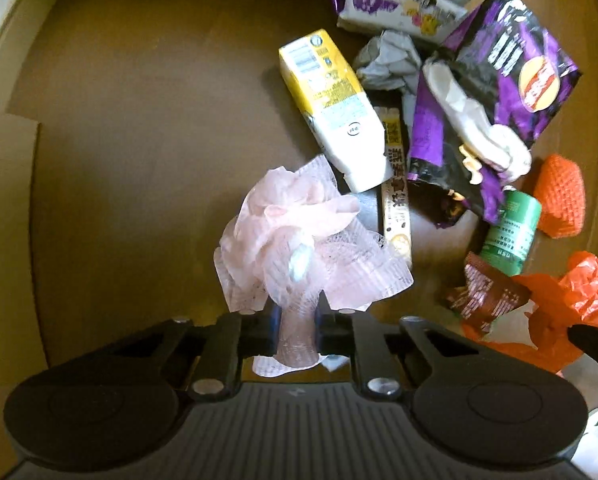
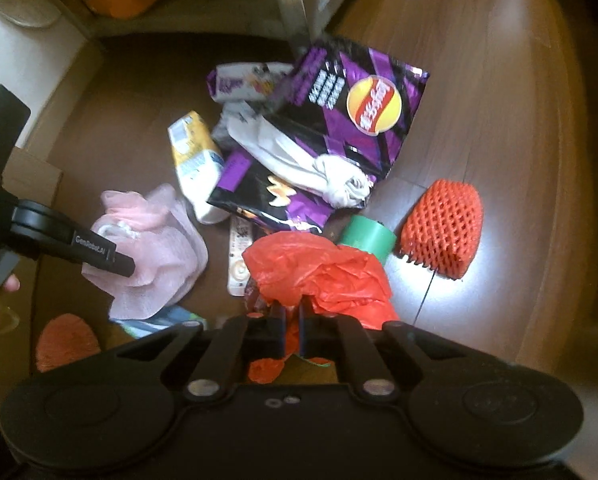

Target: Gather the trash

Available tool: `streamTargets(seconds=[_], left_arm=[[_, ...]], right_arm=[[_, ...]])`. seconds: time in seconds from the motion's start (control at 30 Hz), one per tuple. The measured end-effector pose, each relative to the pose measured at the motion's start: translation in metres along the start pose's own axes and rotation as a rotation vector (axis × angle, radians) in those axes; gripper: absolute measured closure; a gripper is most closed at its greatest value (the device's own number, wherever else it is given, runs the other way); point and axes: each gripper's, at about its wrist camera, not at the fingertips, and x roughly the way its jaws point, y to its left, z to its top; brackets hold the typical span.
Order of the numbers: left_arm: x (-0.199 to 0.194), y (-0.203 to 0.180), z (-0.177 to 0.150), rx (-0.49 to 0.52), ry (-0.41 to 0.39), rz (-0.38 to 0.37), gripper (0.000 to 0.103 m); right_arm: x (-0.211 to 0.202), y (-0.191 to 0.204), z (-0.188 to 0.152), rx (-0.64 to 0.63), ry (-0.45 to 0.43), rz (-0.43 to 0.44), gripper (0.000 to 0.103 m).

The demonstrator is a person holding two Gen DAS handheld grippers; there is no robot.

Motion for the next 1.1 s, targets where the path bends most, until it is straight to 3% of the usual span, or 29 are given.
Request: streamTargets(seconds=[0.2,0.47,0.7,0.97,1.1], left_arm=[[-0.032,0.0,-0.013,-0.018,-0.018,-0.014,0.091],[-0.104,0.015,-0.023,-0.029,-0.056,-0.024,0.092],[-0.228,0.017,-0.035,-0.027,-0.17,-0.069,0.092],[-0.374,0.018,-0.032,-0.02,-0.329,-0.133,0.097],[-0.408,0.014,-0.026,0.04,-0.351,-0.145,0.097]], right_arm=[[-0.043,0.009,0.005,0.013,-0.038,0.01,0.098],[-0.1,0.025,0.017,0.012,-0.072,0.014,0.099],[-0.184,0.049,0.046,-0.042,-0.125,0.031,0.099],[-0.315,0.082,0.11,-0.135,-0.274,0.023,0.099],[-0.368,0.091,0.133,-0.182,-0.331,0.016,0.099]])
